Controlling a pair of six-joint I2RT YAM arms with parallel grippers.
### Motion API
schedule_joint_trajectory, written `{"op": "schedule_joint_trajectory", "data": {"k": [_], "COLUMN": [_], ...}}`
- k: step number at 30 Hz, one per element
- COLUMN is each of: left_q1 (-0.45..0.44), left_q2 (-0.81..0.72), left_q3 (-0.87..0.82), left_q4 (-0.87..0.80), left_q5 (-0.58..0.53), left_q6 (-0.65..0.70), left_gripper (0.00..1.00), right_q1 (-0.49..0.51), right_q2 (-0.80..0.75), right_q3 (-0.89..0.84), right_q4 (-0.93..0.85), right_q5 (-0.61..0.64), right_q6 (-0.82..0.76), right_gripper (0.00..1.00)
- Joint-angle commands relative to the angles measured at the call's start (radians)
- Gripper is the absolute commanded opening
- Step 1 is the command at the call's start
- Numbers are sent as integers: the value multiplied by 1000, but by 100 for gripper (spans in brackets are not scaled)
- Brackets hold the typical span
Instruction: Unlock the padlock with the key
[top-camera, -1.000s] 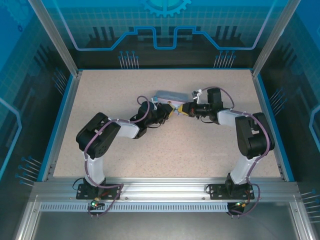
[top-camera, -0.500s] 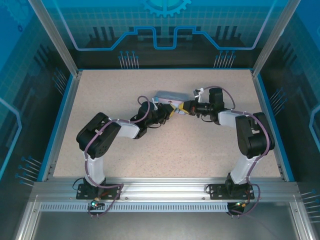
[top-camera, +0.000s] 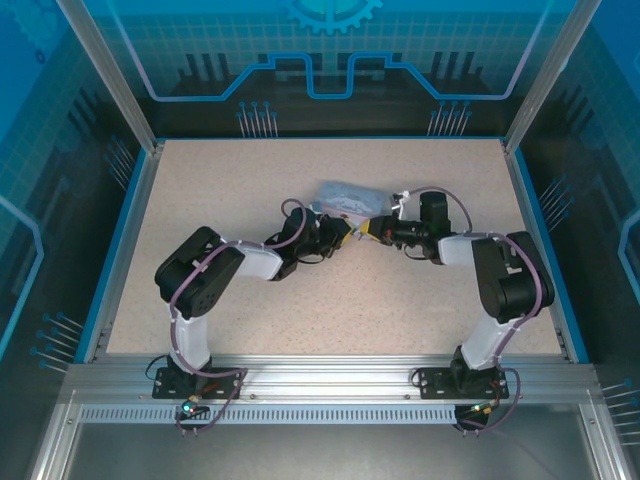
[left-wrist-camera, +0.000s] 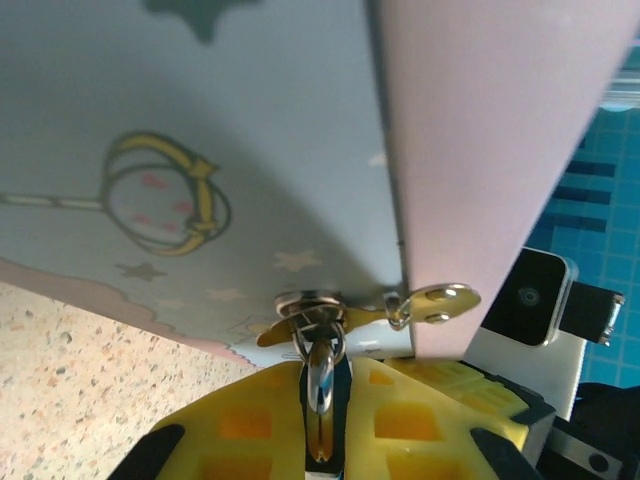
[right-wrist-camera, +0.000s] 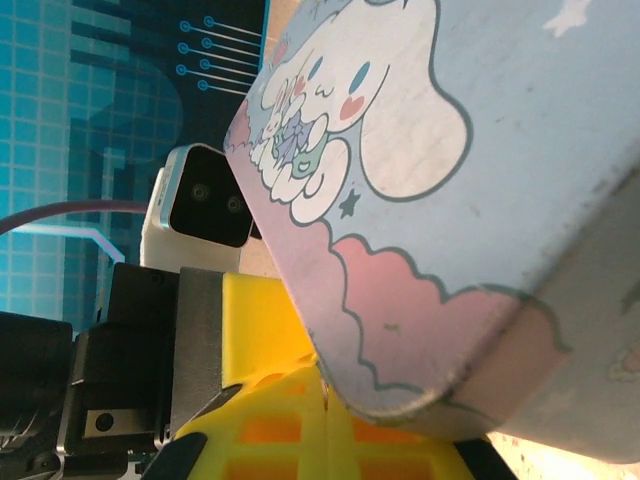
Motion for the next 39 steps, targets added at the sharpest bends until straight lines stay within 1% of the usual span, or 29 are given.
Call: {"op": "schedule_joint_trajectory", "data": {"k": [1,5,8,14,16,20,24,27,28,30,34,39], "left_q1": [-44,-32,-31,-32,-30,-31,-32,-34,-34,-36,-45,-46], "left_q2": [-58,-66,-72,-97,-99,-94,-98,-99,-100,-103,-121,-115], "left_q3": [10,20,28,39,50,55,51,38,32,24,-7,-35], "left_q4": [-17,-33,-28,-56,-80,-80,-83,-58,-48,-33,1,91], "left_q5": [102,77,51,-7,-10,-2,8,4,0,-15,-89,-176], "left_q6": [19,32,34,70,86,82,81,52,36,8,-60,-166], "left_gripper": [0,0,0,0,0,0,0,0,0,0,0,0], "right_q1": [-12,-49,-62,-70,-73,-75,-70,-38,-22,-6,11,72], "right_q2": [-66,-135,-176,-279,-302,-310,-303,-314,-319,-315,-319,-316], "right_q3": [-19,-44,-67,-143,-145,-148,-137,-102,-101,-111,-181,-212], "right_q4": [-70,-169,-206,-143,-162,-172,-120,-130,-127,-88,31,91], "right_q5": [7,15,29,70,73,77,101,174,214,252,328,414], "right_q6": [-84,-142,-158,-105,-117,-129,-104,-122,-118,-89,-4,25], "right_gripper": [0,0,0,0,0,0,0,0,0,0,0,0]}}
